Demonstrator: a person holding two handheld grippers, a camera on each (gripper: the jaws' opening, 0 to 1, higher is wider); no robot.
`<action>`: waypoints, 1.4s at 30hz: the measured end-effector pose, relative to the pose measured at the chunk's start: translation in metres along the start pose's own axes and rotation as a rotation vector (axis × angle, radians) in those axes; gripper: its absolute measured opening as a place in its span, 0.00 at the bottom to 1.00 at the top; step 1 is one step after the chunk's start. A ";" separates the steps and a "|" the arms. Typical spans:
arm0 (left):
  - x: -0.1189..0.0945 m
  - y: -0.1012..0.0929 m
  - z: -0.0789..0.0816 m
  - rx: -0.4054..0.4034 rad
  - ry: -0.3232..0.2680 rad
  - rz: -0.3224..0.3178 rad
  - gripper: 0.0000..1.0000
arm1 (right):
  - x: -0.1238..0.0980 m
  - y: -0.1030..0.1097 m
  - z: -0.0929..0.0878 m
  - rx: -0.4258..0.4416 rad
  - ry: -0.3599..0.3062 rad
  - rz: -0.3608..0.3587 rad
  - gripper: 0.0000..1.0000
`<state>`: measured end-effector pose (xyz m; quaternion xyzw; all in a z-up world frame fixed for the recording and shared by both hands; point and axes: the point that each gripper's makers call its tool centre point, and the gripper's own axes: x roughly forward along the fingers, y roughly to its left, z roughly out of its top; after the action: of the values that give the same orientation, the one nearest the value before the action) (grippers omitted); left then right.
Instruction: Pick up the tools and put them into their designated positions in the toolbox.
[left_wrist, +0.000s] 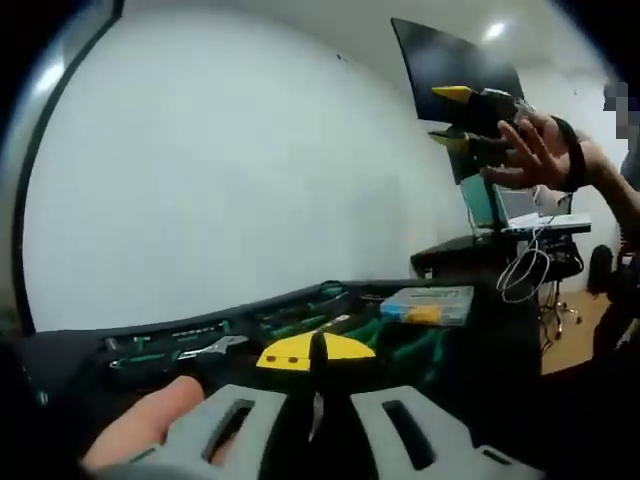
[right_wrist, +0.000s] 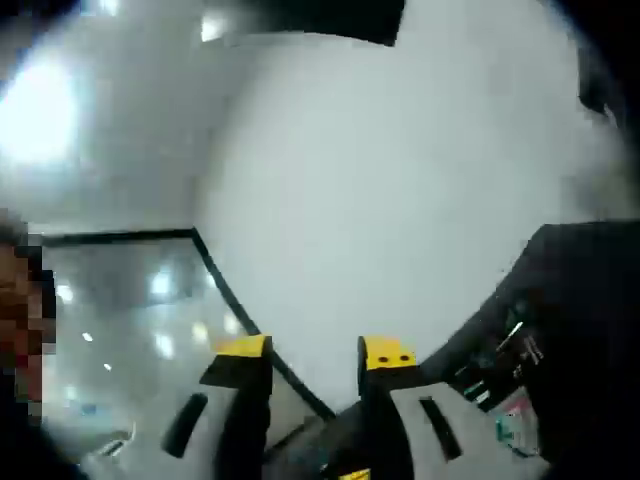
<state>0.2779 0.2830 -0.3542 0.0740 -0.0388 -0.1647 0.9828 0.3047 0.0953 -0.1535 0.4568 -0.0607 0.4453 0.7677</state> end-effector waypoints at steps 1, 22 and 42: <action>0.000 0.000 0.000 -0.002 0.001 0.002 0.04 | 0.000 -0.012 0.000 -0.102 0.012 -0.034 0.32; -0.007 0.004 0.000 -0.068 -0.010 0.006 0.04 | -0.012 -0.026 -0.001 -0.028 -0.071 -0.054 0.30; 0.059 -0.037 0.022 0.034 0.218 -0.377 0.27 | -0.077 -0.131 -0.053 -0.597 0.339 -0.162 0.17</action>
<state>0.3201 0.2263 -0.3356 0.1141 0.0795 -0.3359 0.9316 0.3391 0.0620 -0.3075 0.1352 -0.0236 0.4152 0.8993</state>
